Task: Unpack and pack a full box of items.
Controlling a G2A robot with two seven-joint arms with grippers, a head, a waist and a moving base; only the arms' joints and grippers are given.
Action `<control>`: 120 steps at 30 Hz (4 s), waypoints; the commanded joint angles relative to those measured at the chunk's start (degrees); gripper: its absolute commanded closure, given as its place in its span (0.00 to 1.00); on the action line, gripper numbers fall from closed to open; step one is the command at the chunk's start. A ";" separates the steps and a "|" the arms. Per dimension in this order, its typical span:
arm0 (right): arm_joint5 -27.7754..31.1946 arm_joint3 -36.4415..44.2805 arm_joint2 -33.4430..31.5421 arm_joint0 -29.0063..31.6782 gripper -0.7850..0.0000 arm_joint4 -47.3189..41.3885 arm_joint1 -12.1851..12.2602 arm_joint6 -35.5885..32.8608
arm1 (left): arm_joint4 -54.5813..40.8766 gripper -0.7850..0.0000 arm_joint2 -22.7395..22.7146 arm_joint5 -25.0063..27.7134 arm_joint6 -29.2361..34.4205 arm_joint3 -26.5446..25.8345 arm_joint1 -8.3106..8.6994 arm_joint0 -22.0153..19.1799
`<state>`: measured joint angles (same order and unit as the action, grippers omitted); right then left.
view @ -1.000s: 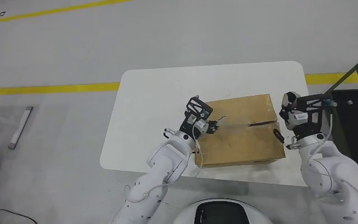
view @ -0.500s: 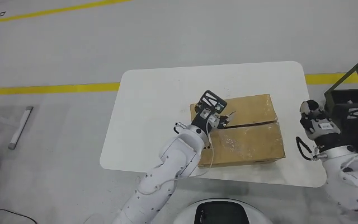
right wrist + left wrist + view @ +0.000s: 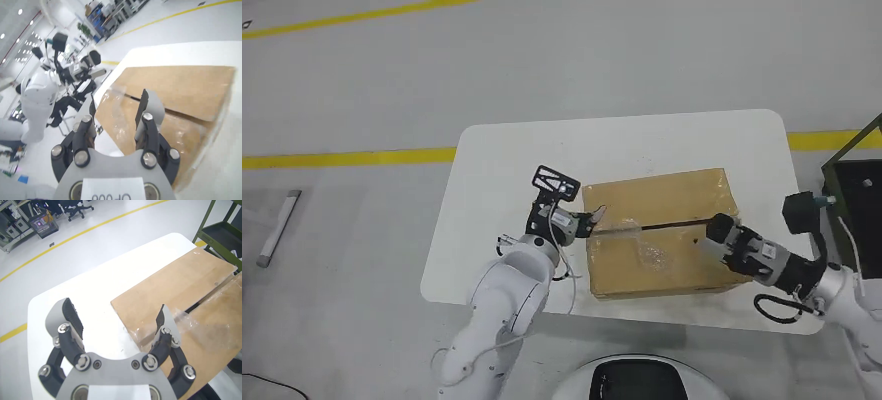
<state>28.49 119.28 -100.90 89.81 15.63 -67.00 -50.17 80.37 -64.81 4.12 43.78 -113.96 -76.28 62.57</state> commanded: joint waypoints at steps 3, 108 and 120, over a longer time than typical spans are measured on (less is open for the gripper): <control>2.62 0.14 2.80 -1.47 0.00 3.72 0.71 -6.97 | 0.13 0.00 -3.13 1.09 1.28 -2.82 0.57 3.59; -16.09 -2.10 16.48 -12.86 0.26 9.69 5.96 -3.60 | -3.59 0.00 -8.43 5.22 -1.68 -4.70 2.06 7.40; -21.25 -4.05 29.37 -20.78 0.52 28.31 5.26 -3.36 | -3.76 0.00 -9.10 4.53 -1.88 -5.13 2.23 8.08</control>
<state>7.70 115.23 -72.15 69.31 42.39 -61.70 -53.64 76.65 -73.86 8.68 41.92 -119.06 -74.06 70.60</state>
